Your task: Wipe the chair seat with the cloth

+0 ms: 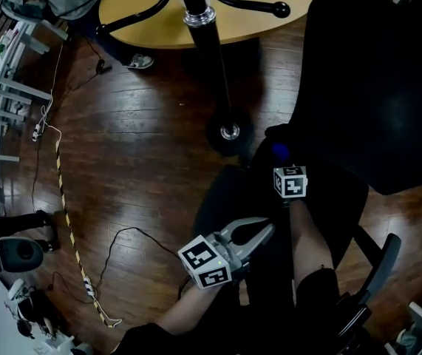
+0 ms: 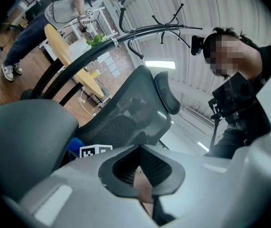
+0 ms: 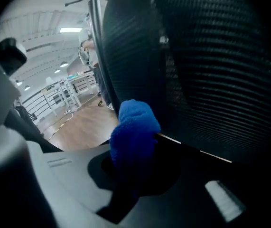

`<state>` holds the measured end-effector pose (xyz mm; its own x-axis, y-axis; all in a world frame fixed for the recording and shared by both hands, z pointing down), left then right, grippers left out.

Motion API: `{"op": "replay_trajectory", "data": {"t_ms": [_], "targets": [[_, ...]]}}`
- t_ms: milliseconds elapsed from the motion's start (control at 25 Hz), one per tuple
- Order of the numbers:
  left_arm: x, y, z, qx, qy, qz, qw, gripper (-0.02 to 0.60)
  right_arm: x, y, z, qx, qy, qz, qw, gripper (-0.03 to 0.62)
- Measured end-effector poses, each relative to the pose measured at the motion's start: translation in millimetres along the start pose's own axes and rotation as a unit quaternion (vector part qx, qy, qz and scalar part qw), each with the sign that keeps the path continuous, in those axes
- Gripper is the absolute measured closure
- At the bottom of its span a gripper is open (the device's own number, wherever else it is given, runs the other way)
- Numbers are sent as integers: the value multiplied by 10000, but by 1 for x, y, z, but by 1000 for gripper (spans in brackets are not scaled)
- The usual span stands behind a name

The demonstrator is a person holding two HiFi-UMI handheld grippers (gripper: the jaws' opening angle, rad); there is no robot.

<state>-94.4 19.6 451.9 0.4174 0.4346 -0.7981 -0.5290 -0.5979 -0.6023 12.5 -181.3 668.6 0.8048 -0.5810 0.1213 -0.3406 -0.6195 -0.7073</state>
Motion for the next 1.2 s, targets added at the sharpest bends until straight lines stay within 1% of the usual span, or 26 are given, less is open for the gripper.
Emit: {"op": "replay_trajectory", "data": {"t_ms": [160, 200, 280, 400, 520, 600, 760, 880, 960, 1040, 1200], "targets": [[-17, -7, 10, -13, -1, 64, 10000, 586, -5, -16, -17, 76, -36, 105, 9999, 559], [-18, -6, 12, -30, 4, 45, 10000, 586, -5, -19, -16, 65, -81, 108, 9999, 559], [-18, -4, 12, -73, 5, 32, 10000, 586, 7, -29, -6, -61, -311, 23, 9995, 559], [-19, -3, 12, -145, 15, 106, 9998, 586, 50, -63, 23, -472, -833, -225, 9951, 559], [-24, -4, 8, -290, 114, 122, 9994, 586, 108, -107, 63, -915, -1433, -544, 9839, 559], [-27, -3, 5, -359, 165, 124, 9991, 586, 143, -130, 95, -1015, -1783, -802, 9754, 559], [-32, 1, -4, -660, 86, 166, 9976, 586, 193, -168, 168, -961, -2400, -1271, 9576, 559], [-30, 2, -8, -742, 181, 109, 9970, 586, 215, -176, 205, -805, -2692, -1535, 9474, 559], [-29, 2, -11, -810, 213, 75, 9965, 586, 219, -175, 217, -670, -2862, -1766, 9394, 559], [-30, 2, -16, -862, 220, 52, 9960, 586, 219, -174, 214, -545, -2853, -1765, 9405, 559], [-25, -6, -22, -851, 101, 14, 9963, 588, 222, -179, 212, -491, -2871, -1703, 9414, 559]]}}
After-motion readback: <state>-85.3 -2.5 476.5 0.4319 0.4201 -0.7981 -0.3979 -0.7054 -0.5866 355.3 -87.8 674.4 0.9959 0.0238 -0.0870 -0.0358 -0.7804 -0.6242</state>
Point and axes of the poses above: the fingertips, and each gripper's own axes: z backward along the fingers, x to its right, y out of its top, the point moved 8 cm from there along z, backward along the fingers, and after that the axes turned 2 degrees about z, right-handed, at the moved point
